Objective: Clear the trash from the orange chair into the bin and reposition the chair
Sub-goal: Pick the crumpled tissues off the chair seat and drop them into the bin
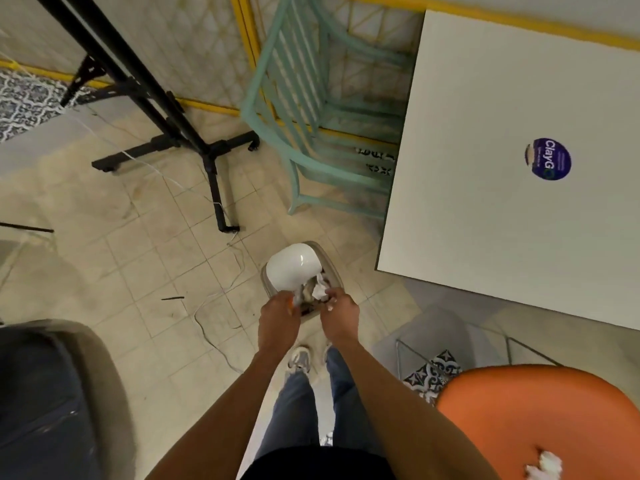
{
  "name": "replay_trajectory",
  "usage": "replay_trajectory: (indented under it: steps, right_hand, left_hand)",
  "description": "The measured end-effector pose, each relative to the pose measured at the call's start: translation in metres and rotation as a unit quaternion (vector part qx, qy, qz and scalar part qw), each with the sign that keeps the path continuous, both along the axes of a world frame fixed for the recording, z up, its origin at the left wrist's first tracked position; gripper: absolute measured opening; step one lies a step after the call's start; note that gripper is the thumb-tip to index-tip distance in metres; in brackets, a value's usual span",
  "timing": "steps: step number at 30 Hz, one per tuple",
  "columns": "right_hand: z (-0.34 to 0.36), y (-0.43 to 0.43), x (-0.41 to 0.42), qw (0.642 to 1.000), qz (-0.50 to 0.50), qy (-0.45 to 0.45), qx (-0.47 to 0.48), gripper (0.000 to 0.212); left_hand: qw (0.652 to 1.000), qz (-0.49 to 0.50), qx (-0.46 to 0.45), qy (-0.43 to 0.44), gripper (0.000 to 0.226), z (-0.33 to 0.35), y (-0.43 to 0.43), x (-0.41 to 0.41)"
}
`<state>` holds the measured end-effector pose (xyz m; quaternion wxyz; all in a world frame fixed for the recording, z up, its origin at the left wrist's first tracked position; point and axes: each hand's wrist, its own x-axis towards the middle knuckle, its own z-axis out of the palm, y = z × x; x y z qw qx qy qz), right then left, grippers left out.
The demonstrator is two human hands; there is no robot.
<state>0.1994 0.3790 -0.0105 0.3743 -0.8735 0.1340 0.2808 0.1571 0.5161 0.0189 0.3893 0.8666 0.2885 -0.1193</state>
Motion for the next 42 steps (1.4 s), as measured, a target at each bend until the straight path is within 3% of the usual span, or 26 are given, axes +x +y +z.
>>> replay_trajectory:
  steps: [10,17,31,42]
  right_hand:
    - [0.073,-0.053,-0.073,0.989,-0.092,-0.108,-0.043,0.034]
    - [0.092,-0.126,-0.134,0.965,-0.181,-0.162,-0.096,0.035]
    - [0.075,-0.349,-0.266,0.909,-0.395,-0.082,-0.108,0.038]
    - [0.010,-0.509,-0.351,0.852,-0.507,-0.015,-0.128,0.037]
  left_hand:
    - [0.959,-0.259,0.094,-0.060,0.030,0.056,-0.008,-0.024]
    - [0.918,-0.379,0.095,-0.065,0.037,0.076,-0.083,-0.026]
    - [0.821,-0.562,0.069,-0.067,0.037,0.062,-0.328,-0.085]
    - [0.721,-0.689,0.070,-0.030,0.035,-0.005,-0.520,-0.154]
